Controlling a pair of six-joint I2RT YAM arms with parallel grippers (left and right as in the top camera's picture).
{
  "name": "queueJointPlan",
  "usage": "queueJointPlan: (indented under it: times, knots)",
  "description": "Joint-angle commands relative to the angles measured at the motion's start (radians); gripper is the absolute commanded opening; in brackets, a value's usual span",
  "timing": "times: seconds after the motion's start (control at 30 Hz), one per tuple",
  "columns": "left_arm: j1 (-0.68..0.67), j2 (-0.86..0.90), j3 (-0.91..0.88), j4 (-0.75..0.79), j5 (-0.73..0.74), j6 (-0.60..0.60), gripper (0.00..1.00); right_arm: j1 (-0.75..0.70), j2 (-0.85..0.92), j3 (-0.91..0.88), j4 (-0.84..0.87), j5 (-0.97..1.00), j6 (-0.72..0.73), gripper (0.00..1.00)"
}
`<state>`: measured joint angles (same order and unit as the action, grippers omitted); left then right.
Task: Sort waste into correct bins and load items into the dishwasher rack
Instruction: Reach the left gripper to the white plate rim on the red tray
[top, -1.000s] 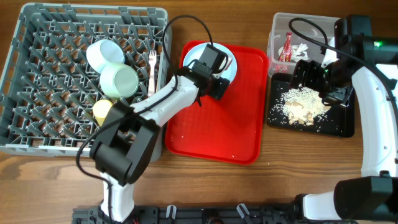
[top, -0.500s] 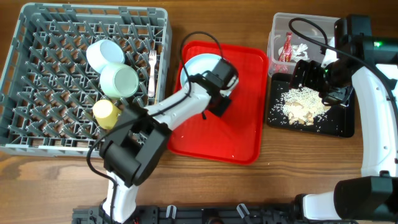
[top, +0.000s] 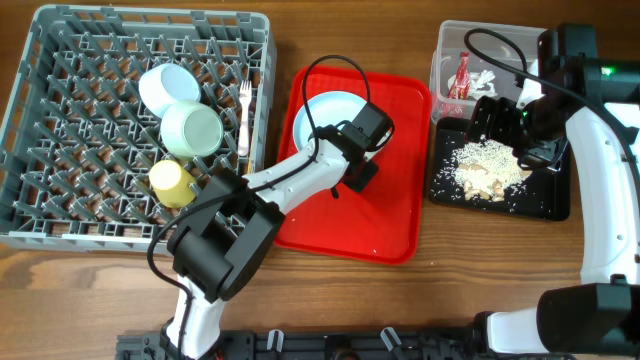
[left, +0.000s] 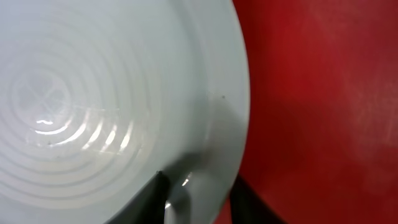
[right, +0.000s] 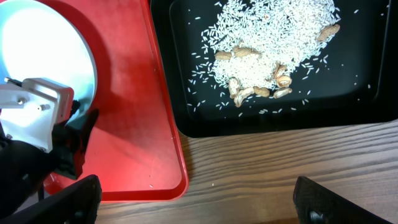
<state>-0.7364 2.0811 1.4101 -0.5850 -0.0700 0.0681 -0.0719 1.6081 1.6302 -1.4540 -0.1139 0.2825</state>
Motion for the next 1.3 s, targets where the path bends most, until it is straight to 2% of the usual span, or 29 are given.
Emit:
queueJointPlan:
  times: [0.0, 0.07, 0.13, 0.47, 1.07, 1.27]
  knots:
    - [-0.001, 0.052, -0.004, -0.004, -0.035, 0.003, 0.15, 0.000, -0.011, 0.017, 0.002, 0.010, -0.021, 1.00]
    - [-0.002, 0.052, -0.003, -0.003, -0.064, 0.003, 0.05, 0.000, -0.011, 0.017, 0.002, 0.010, -0.021, 1.00]
    - [-0.002, 0.052, -0.003, -0.004, -0.099, 0.003, 0.04, 0.000, -0.011, 0.017, 0.002, 0.010, -0.021, 1.00]
    - [-0.003, 0.011, 0.006, -0.003, -0.148, 0.003, 0.04, 0.000, -0.011, 0.017, 0.002, 0.011, -0.021, 1.00]
    - [-0.016, -0.243, 0.039, 0.007, -0.148, 0.003, 0.04, 0.000, -0.011, 0.017, 0.000, 0.010, -0.021, 1.00]
    - [0.021, -0.342, 0.039, 0.036, -0.143, -0.010, 0.04, 0.000, -0.011, 0.017, -0.002, 0.011, -0.021, 1.00]
